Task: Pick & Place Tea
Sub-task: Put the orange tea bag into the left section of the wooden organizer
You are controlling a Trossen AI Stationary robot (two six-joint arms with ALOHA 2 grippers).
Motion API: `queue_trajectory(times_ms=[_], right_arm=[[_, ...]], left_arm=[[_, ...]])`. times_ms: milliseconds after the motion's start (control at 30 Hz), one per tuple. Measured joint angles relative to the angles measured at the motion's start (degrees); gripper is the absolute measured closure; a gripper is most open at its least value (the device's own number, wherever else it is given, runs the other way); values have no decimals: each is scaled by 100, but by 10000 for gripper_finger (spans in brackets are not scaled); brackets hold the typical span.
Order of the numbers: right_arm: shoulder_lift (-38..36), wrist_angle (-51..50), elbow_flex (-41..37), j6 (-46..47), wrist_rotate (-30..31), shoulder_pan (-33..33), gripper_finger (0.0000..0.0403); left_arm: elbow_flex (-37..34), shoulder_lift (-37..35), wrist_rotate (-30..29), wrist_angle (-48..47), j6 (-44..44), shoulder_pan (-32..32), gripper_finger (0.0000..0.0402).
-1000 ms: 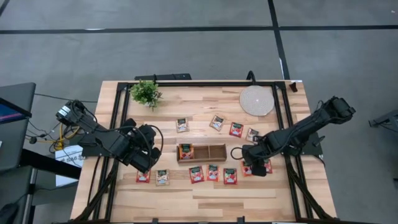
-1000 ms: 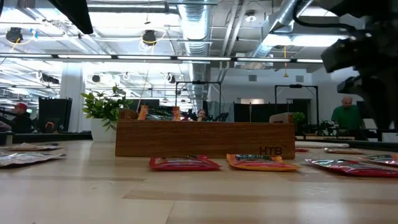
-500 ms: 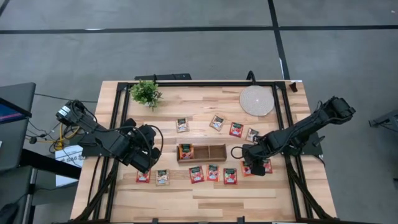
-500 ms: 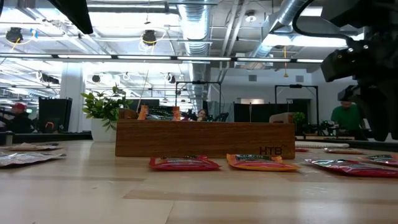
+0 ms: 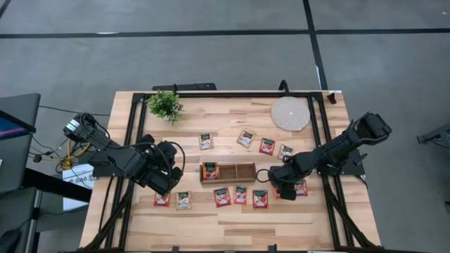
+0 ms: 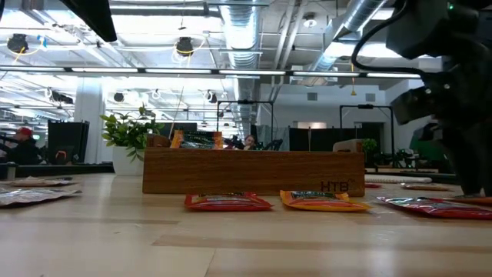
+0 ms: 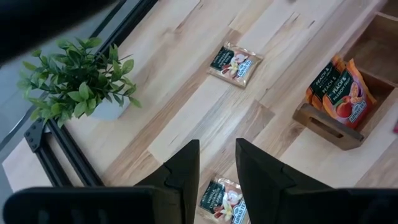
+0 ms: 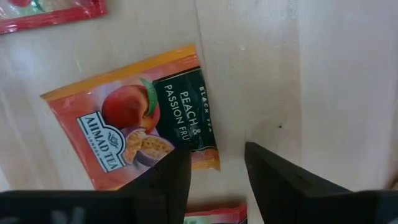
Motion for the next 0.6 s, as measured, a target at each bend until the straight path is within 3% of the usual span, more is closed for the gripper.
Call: queue_trajectory(times_ms=[233,600], right_arm=[[-252,-28,-38,9,22,42,298],[-704,-4,-45,298,-19,45,398]], left_arm=[[0,2,22,12,11,-1,305],[0,2,-13,36,129,0,305]])
